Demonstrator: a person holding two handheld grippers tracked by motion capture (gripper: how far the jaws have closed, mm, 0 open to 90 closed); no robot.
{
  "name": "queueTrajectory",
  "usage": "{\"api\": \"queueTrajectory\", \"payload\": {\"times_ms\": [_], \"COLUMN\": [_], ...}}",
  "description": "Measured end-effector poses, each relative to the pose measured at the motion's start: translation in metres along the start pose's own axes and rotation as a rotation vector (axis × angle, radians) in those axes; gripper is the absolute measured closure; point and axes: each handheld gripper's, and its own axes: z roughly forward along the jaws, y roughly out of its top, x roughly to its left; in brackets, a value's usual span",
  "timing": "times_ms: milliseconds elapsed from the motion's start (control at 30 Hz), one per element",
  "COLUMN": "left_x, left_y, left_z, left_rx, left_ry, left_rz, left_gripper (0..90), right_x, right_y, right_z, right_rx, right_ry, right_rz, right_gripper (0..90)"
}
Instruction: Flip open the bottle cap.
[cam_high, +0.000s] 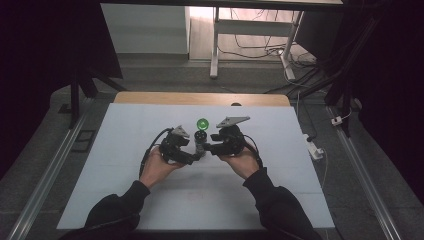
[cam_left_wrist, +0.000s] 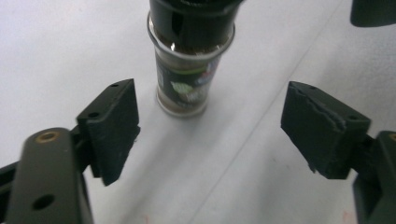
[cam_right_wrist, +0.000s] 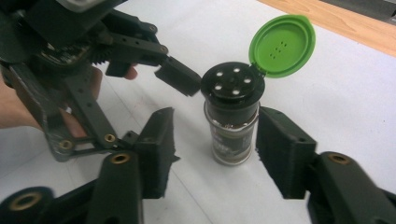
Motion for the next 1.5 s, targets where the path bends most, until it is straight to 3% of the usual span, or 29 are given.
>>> {"api": "queueTrajectory", "payload": {"times_ms": [233,567,933,1167,1500], "left_x": [-0.004,-0.014,-0.023,-0.025,-0.033], "left_y": [-0.007,-0.029,-0.06,-0.082,-0.113], "left_z": [-0.018,-0.052,-0.091,-0.112,-0.137], "left_rx": [-0.01,-0.013,-0.05,-0.088,-0.126], "left_ry": [-0.053,-0.081,-0.04,-0.035,-0.019], "left_rz": [-0.047,-0.037,-0.023,-0.056,-0.094], "left_gripper": [14.5,9.0,0.6,0.0,0.0], "right_x": [0.006,0.013,0.024,0.025,0.018], "right_y": [-0.008,-0.022,-0.038,-0.056,-0.086], "right_z": [-0.008,-0.024,-0.047,-0.064,-0.091], "right_rx": [-0.009,-0.018,-0.028,-0.022,-0.031], "right_ry": [0.014,0.05,0.055,0.04,-0.009], "right_rz": [0.007,0.022,0.015,0.023,0.055], "right_gripper": [35.2,23.2,9.2,2.3,0.0]}}
